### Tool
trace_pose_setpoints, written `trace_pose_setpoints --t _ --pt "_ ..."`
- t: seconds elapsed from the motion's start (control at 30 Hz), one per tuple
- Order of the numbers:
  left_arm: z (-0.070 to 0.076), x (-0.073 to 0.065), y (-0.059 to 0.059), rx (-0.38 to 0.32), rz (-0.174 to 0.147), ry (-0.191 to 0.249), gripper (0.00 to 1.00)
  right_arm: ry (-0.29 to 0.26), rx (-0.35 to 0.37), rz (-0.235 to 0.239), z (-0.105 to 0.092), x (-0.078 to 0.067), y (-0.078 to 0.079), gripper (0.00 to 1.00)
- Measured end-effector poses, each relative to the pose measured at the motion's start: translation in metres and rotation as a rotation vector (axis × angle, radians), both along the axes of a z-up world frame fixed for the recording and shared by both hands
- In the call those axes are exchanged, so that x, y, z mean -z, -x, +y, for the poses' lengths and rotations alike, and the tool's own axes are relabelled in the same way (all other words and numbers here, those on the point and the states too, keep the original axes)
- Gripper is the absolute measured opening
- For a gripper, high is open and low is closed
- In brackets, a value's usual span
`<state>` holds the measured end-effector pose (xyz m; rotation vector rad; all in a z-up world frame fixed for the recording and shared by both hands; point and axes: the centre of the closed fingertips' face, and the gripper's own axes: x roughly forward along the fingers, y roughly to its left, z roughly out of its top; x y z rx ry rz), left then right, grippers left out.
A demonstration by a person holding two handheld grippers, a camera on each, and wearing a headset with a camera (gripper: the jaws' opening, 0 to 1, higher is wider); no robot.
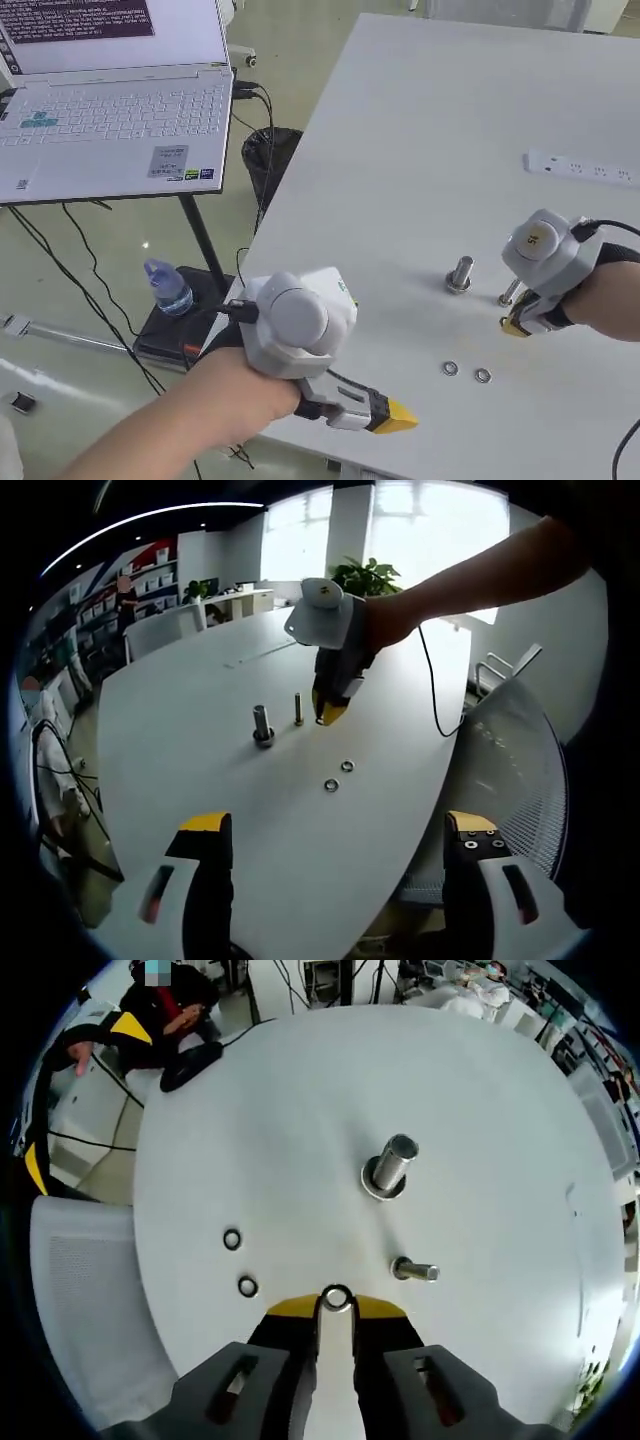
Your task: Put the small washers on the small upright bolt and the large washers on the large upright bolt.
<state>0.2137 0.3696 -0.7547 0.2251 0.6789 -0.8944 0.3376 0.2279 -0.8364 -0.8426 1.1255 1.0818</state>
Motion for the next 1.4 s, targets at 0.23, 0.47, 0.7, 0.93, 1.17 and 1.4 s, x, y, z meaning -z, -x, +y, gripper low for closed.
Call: trace_pose_setpoints --t 0.23,0.47,0.7,0.93,1.17,1.4 --pt "0.0 0.001 -0.003 0.013 0.0 -0.005 0.87 0.001 0.024 -0.002 -0.01 -0.003 -0.003 0.12" --pt "0.001 0.002 -0.006 0.014 0.004 -0.01 0.86 0.003 0.041 -0.003 -0.018 -0.005 -0.007 0.12" --pt "-0.001 0.004 -0.007 0.016 0.01 -0.013 0.85 -0.005 0.049 -0.011 -0.018 -0.008 -0.015 0.12" --pt "-0.002 0.003 -0.009 0.014 0.014 -0.012 0.85 -0.011 0.048 -0.022 -0.015 -0.014 -0.027 0.12" --pt "-0.002 0.001 -0.015 0.008 0.002 -0.008 0.86 -0.02 0.055 -0.044 -0.013 -0.024 -0.043 0.12" --pt "-0.004 0.003 -0.014 0.013 0.007 -0.008 0.86 -0.03 0.052 -0.061 -0.007 -0.032 -0.051 0.12"
